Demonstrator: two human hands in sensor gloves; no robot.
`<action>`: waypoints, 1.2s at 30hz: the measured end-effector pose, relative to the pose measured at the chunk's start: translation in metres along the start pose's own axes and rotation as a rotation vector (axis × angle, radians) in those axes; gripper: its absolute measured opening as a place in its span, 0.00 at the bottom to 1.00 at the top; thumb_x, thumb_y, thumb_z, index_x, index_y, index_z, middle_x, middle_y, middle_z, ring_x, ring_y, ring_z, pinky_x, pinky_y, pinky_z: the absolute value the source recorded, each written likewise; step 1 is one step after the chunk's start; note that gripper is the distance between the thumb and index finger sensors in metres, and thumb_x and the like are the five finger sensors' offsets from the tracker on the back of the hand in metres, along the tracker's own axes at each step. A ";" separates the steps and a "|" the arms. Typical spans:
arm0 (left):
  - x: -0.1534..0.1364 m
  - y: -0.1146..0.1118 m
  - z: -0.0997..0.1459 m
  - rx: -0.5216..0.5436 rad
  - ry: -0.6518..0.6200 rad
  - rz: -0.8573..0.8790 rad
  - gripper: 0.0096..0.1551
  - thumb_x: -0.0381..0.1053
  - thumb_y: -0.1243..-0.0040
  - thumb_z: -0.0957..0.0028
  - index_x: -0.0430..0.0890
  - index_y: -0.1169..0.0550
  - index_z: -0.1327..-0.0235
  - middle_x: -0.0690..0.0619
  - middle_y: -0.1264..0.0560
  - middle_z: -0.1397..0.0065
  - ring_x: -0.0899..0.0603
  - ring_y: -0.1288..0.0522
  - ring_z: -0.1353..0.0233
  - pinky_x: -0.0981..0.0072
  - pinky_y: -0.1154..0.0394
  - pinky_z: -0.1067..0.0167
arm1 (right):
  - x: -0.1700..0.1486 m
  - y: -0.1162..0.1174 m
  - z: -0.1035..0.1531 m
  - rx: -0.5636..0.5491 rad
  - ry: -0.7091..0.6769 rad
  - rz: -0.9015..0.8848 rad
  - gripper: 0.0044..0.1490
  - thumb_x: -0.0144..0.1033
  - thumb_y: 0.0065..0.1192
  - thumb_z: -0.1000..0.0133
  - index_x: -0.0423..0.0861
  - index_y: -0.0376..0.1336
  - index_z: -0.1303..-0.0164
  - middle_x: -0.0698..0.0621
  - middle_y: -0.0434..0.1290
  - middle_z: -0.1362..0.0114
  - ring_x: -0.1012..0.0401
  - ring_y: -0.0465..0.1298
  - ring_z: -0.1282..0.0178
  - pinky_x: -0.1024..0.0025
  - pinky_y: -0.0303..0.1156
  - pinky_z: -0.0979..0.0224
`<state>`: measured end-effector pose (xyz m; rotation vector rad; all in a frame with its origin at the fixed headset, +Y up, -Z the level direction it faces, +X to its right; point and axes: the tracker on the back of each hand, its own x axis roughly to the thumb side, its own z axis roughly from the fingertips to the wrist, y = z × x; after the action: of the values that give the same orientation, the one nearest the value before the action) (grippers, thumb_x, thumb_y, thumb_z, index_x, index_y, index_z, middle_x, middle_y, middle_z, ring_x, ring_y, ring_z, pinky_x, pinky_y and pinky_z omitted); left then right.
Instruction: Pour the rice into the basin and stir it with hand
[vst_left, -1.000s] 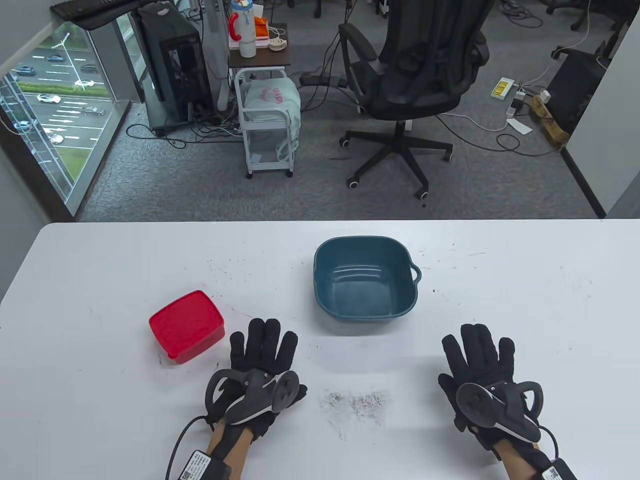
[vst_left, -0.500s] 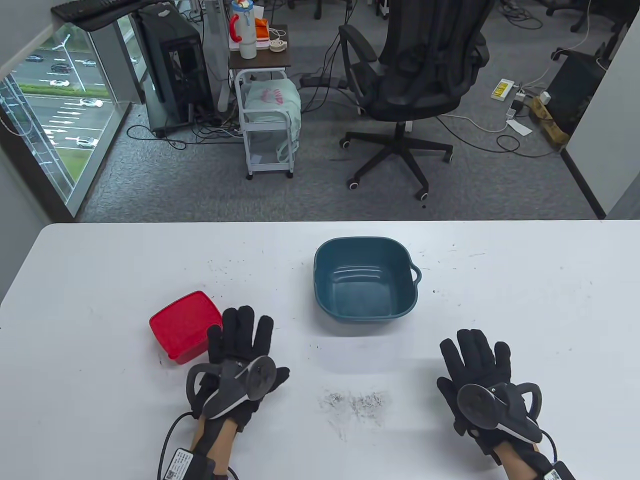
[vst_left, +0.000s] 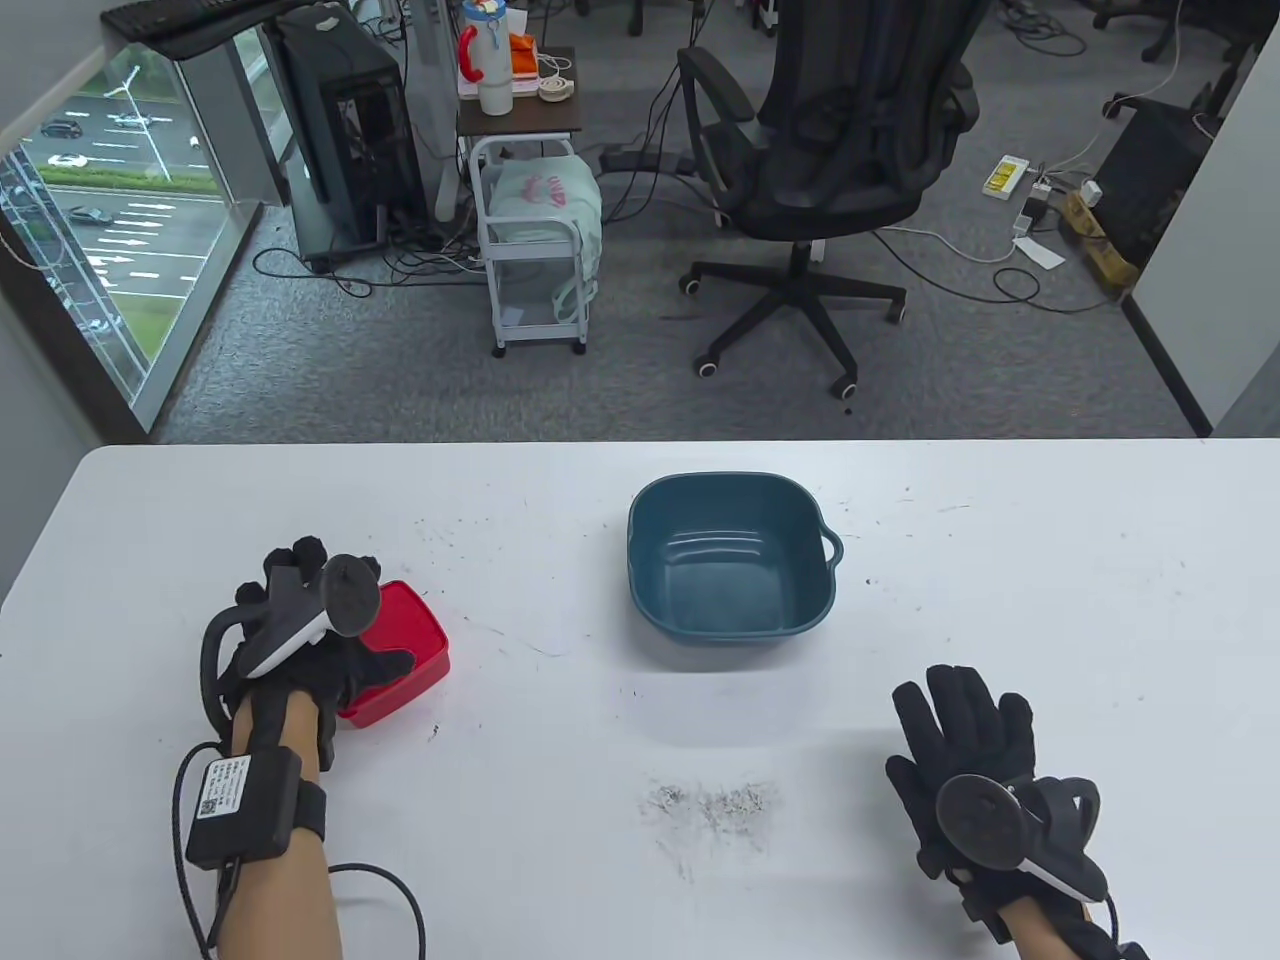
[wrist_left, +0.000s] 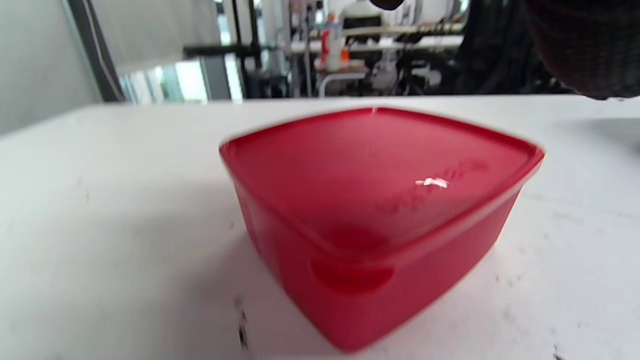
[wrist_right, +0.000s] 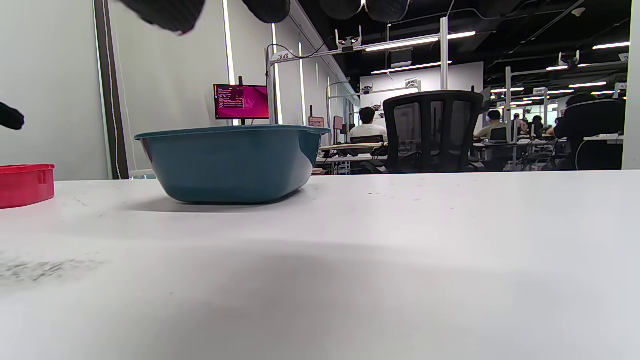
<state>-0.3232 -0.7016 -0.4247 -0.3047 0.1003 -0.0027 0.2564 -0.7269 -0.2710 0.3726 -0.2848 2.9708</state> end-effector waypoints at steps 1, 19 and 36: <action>-0.003 -0.009 -0.007 -0.053 0.007 0.031 0.72 0.81 0.33 0.78 0.67 0.52 0.19 0.34 0.64 0.13 0.21 0.63 0.16 0.19 0.55 0.25 | 0.000 0.000 0.000 0.004 -0.001 0.000 0.45 0.51 0.57 0.53 0.48 0.56 0.25 0.36 0.54 0.19 0.37 0.58 0.20 0.23 0.52 0.29; 0.000 -0.029 -0.016 -0.032 -0.061 0.136 0.73 0.78 0.20 0.81 0.66 0.46 0.22 0.33 0.54 0.14 0.15 0.44 0.22 0.28 0.34 0.29 | 0.000 0.006 -0.005 0.060 0.020 -0.032 0.42 0.51 0.58 0.53 0.45 0.62 0.29 0.36 0.64 0.24 0.37 0.68 0.26 0.29 0.62 0.30; 0.208 0.014 0.125 0.166 -0.719 0.117 0.70 0.81 0.24 0.78 0.65 0.44 0.22 0.32 0.53 0.13 0.15 0.43 0.22 0.28 0.33 0.28 | -0.012 0.023 -0.021 0.074 0.046 -0.022 0.35 0.49 0.59 0.54 0.42 0.71 0.42 0.37 0.75 0.36 0.39 0.77 0.41 0.37 0.71 0.39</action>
<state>-0.1040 -0.6550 -0.3307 -0.1197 -0.5931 0.2123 0.2596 -0.7461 -0.2985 0.3129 -0.1649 2.9700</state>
